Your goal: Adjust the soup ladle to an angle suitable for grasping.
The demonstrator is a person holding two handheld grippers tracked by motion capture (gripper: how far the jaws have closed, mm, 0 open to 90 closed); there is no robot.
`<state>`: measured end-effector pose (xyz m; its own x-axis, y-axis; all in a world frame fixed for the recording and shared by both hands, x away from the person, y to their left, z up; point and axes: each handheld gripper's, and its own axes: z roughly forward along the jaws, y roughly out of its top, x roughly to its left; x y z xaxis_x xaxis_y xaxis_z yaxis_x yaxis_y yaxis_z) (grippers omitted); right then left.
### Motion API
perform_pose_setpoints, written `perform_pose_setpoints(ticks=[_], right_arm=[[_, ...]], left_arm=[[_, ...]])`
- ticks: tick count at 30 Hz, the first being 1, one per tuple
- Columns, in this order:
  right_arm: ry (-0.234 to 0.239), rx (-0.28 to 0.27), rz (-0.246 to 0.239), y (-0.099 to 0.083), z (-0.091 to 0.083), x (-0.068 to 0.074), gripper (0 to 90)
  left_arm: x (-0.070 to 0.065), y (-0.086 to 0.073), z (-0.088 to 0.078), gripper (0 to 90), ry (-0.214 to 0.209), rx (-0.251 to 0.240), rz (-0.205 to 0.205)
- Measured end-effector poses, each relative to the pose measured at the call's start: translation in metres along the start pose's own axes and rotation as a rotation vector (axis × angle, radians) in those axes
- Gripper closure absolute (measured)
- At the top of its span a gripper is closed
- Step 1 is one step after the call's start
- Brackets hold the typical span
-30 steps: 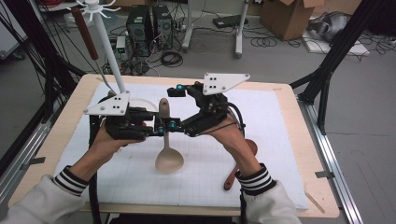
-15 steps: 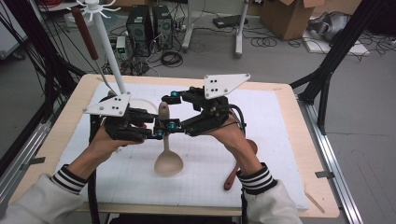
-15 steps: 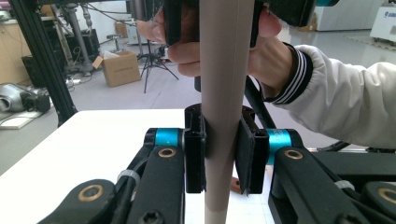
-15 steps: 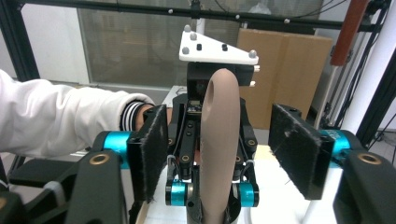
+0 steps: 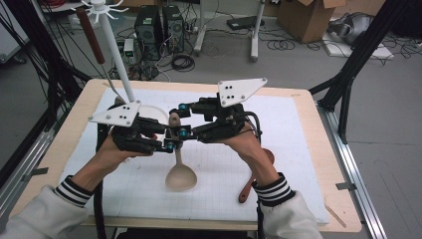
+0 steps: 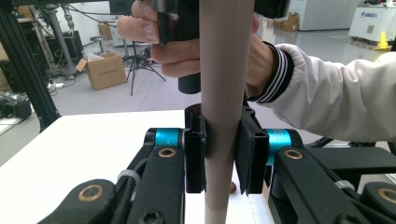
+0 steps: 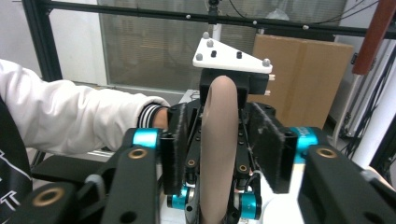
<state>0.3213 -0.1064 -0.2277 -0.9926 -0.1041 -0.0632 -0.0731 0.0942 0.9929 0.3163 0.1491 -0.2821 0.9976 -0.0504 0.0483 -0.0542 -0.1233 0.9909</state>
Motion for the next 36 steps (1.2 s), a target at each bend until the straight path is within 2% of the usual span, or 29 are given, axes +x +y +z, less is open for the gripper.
perform_pose_setpoints(ticks=[4,15,23,27,33,36], right_arm=[[0.006,0.002,-0.006,0.0003,-0.0002,0.0005,72.4],[-0.001,0.01,0.002,0.0013,0.0009,0.0021,74.2],[-0.026,0.006,0.017,0.0029,0.0007,0.0033,74.4],[-0.047,0.004,0.022,0.0036,0.0009,0.004,74.5],[-0.077,0.008,0.038,0.0039,-0.001,0.0037,74.5],[-0.109,0.01,0.045,0.0041,-0.0025,0.0037,74.5]], left_arm=[[-0.0002,0.0001,0.0008,75.3,-0.004,0.007,0.001],[-0.0006,0.0003,0.0008,75.4,-0.002,0.009,0.009],[-0.003,0.0019,0.0002,75.1,0.029,0.007,-0.002],[-0.0061,0.003,0.0007,71.8,0.064,0.016,0.0],[-0.0084,0.0046,0.0002,49.3,0.157,0.022,-0.003],[-0.0097,0.0059,-0.0017,46.2,0.206,0.01,-0.003]])
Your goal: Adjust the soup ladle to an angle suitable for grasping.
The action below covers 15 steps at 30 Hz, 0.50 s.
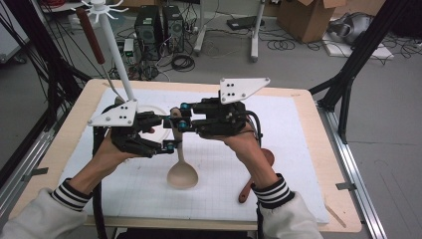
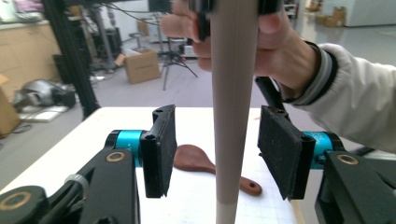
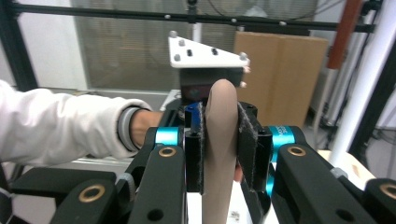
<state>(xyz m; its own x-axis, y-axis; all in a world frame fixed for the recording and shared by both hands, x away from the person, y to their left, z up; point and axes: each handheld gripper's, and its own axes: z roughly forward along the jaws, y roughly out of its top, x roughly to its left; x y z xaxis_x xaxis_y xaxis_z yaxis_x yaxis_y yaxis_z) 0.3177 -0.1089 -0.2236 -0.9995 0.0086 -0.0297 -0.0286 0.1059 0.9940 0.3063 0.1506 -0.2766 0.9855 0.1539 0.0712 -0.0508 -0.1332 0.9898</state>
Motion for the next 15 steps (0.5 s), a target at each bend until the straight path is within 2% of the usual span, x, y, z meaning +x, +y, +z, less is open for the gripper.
perform_pose_setpoints(ticks=[4,7,11,15], right_arm=[[-0.055,-0.002,0.015,0.0001,-0.0018,-0.0002,74.4],[-0.1,-0.008,0.016,0.0007,-0.0023,0.0003,74.5],[-0.152,-0.01,0.023,0.0016,-0.0018,0.0016,74.5],[-0.194,-0.008,0.036,0.0016,-0.0003,0.0012,74.5]], left_arm=[[-0.0025,-0.0002,-0.0015,33.9,0.089,-0.004,-0.007],[-0.0031,-0.0006,-0.0027,24.2,0.178,0.008,-0.015],[-0.0047,0.0005,-0.0026,11.3,0.276,0.023,-0.023],[-0.0065,0.0034,-0.0034,2.1,0.33,0.02,-0.036]])
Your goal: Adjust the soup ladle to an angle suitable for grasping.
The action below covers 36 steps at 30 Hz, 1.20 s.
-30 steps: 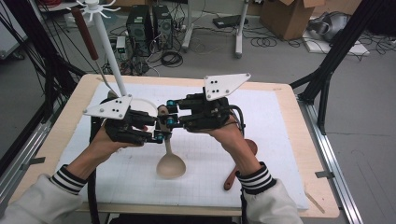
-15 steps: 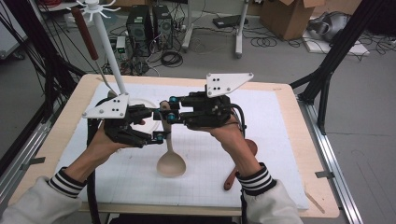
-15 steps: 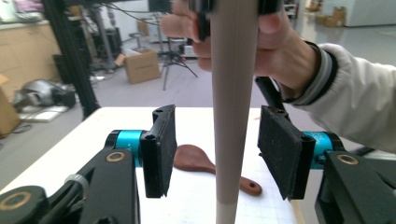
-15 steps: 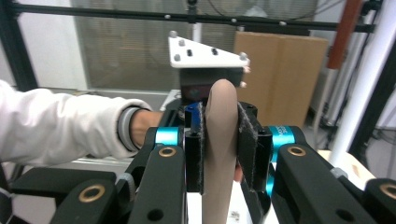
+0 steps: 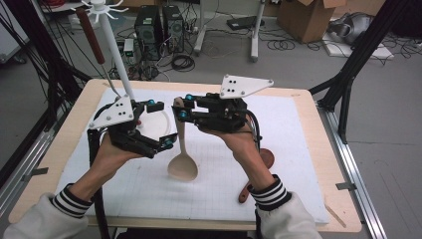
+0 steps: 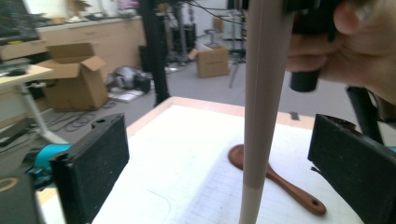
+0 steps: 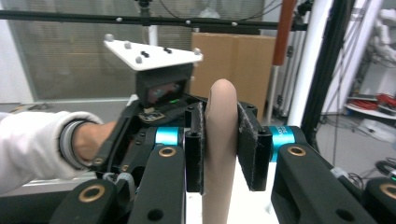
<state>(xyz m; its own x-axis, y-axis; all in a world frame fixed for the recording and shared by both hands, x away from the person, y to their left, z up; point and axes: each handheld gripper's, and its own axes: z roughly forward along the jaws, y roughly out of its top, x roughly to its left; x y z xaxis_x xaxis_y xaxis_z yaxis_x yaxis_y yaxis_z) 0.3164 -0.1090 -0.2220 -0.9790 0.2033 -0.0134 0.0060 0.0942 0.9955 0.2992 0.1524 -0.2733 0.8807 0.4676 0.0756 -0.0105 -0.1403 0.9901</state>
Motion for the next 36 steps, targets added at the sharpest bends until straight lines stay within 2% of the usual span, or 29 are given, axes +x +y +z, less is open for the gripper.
perform_pose_setpoints(ticks=[5,9,13,15,18,21,24,30,36], right_arm=[[-0.046,-0.018,0.023,0.0,0.002,0.0,74.5],[-0.094,-0.025,0.032,0.001,0.005,0.002,74.5],[-0.134,-0.023,0.046,0.002,0.007,0.002,74.4],[-0.149,-0.025,0.049,0.002,0.009,0.002,74.4],[-0.179,-0.028,0.063,0.001,0.011,0.002,74.5],[-0.199,-0.035,0.06,0.001,0.012,0.003,74.5],[-0.224,-0.045,0.061,0.001,0.014,0.004,74.4],[-0.246,-0.047,0.075,0.0,0.017,0.004,74.4],[-0.252,-0.051,0.078,0.0,0.019,0.005,74.5]], left_arm=[[-0.003,0.002,0.001,1.7,0.044,0.008,-0.001],[-0.01,0.003,0.003,1.7,0.121,-0.008,0.032],[-0.016,0.004,0.006,2.4,0.155,-0.017,0.061],[-0.017,0.004,0.009,2.4,0.159,-0.017,0.054],[-0.017,0.004,0.011,2.4,0.186,-0.021,0.032],[-0.016,0.004,0.013,5.0,0.201,-0.035,0.008],[-0.018,0.004,0.016,7.9,0.202,-0.04,0.013],[-0.022,0.006,0.018,15.0,0.212,-0.076,0.022],[-0.022,0.009,0.019,23.7,0.22,-0.091,0.009]])
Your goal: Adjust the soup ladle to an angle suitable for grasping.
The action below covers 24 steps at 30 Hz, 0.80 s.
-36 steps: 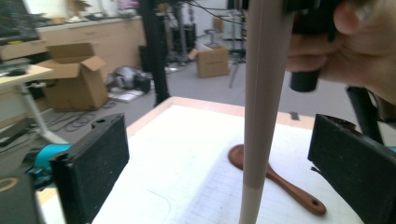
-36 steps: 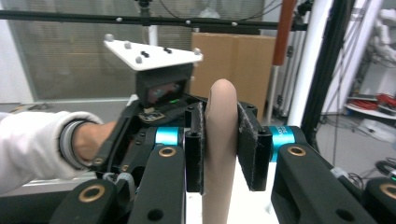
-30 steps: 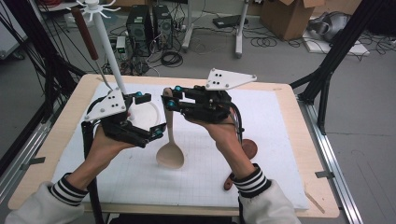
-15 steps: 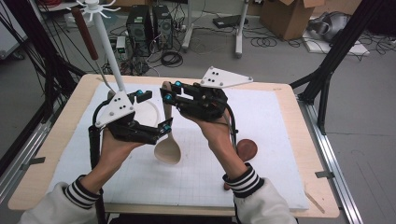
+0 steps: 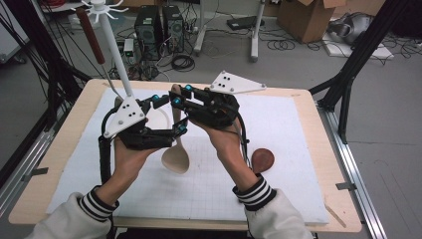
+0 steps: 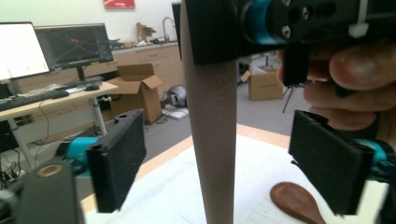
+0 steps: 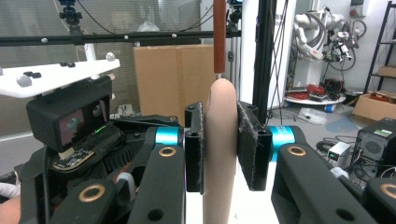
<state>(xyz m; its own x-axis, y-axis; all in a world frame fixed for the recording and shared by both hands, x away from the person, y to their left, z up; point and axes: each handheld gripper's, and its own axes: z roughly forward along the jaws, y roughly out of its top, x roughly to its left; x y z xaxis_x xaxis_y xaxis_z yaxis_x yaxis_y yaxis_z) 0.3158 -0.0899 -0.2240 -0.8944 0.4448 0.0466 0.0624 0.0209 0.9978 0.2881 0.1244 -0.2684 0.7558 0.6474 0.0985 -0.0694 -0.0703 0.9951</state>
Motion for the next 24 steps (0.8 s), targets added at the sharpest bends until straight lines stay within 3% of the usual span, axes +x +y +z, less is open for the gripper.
perform_pose_setpoints(ticks=[8,24], right_arm=[[0.001,-0.002,0.0,-0.0001,0.0006,0.0014,74.5],[0.002,0.002,-0.005,-0.0017,0.0023,0.0023,74.4]], left_arm=[[0.0014,0.0003,-0.0016,38.3,-0.002,0.003,-0.013],[0.0047,0.0013,-0.0018,51.4,0.01,-0.012,-0.046]])
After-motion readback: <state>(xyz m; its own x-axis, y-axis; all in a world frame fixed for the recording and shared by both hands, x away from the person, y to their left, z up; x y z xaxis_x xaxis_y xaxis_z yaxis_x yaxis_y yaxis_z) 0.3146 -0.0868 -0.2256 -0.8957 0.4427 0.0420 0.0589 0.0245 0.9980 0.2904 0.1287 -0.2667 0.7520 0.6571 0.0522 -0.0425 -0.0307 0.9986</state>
